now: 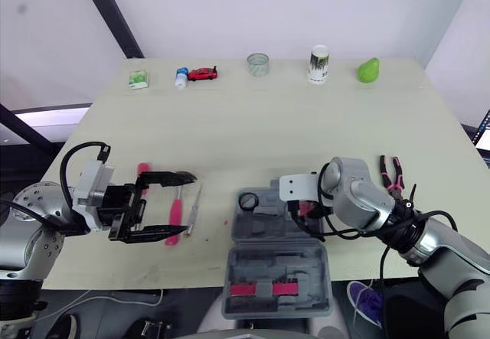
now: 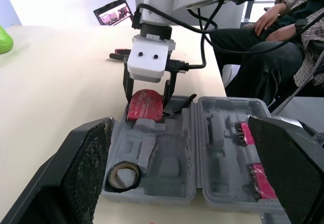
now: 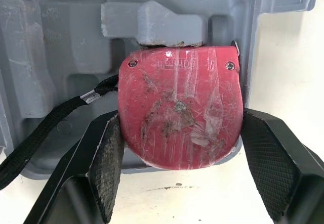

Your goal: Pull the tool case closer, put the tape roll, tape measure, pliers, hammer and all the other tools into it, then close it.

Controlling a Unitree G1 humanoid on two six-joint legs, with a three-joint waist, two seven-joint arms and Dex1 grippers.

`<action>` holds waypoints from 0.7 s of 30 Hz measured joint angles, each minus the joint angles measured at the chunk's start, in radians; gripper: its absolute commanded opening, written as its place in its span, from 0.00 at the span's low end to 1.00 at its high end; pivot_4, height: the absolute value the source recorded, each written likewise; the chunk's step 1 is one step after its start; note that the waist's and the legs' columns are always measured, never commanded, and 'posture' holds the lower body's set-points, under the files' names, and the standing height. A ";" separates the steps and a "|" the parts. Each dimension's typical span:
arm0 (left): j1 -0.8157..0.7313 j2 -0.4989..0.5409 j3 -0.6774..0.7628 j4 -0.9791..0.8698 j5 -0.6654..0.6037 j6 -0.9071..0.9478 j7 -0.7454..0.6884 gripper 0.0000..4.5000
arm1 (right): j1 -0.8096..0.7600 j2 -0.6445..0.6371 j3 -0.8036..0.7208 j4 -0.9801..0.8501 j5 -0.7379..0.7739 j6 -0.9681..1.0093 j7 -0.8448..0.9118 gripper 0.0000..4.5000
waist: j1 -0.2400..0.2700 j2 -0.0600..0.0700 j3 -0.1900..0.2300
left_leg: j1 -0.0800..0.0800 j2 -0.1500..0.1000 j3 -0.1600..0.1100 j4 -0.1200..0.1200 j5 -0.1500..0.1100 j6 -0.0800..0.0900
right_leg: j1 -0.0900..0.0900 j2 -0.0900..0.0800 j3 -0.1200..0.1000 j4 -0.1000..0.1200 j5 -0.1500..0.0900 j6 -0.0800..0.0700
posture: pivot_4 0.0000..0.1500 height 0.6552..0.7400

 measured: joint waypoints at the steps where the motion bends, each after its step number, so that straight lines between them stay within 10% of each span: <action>1: 0.000 0.000 0.000 0.000 0.000 0.001 0.002 1.00 | 0.000 0.001 0.000 0.001 0.000 -0.001 0.001 0.64 | 0.000 0.000 0.000 | 0.000 0.000 0.000 0.000 0.000 0.000 | 0.000 0.000 0.000 0.000 0.000 0.000 | 1.00 1.00; 6: 0.000 -0.004 0.000 0.000 0.000 0.003 0.005 1.00 | 0.010 0.001 0.000 0.004 -0.004 -0.007 0.008 0.97 | 0.001 0.000 0.000 | 0.000 0.000 0.000 0.000 0.000 0.000 | 0.000 0.000 0.000 0.001 0.000 0.000 | 1.00 1.00; 21: -0.004 -0.006 -0.013 0.000 0.000 0.008 0.004 1.00 | 0.018 -0.011 0.000 -0.014 -0.029 0.003 0.021 0.97 | 0.006 0.000 0.000 | 0.000 0.000 0.000 0.000 0.000 0.000 | 0.000 -0.001 0.000 0.001 0.000 0.000 | 1.00 1.00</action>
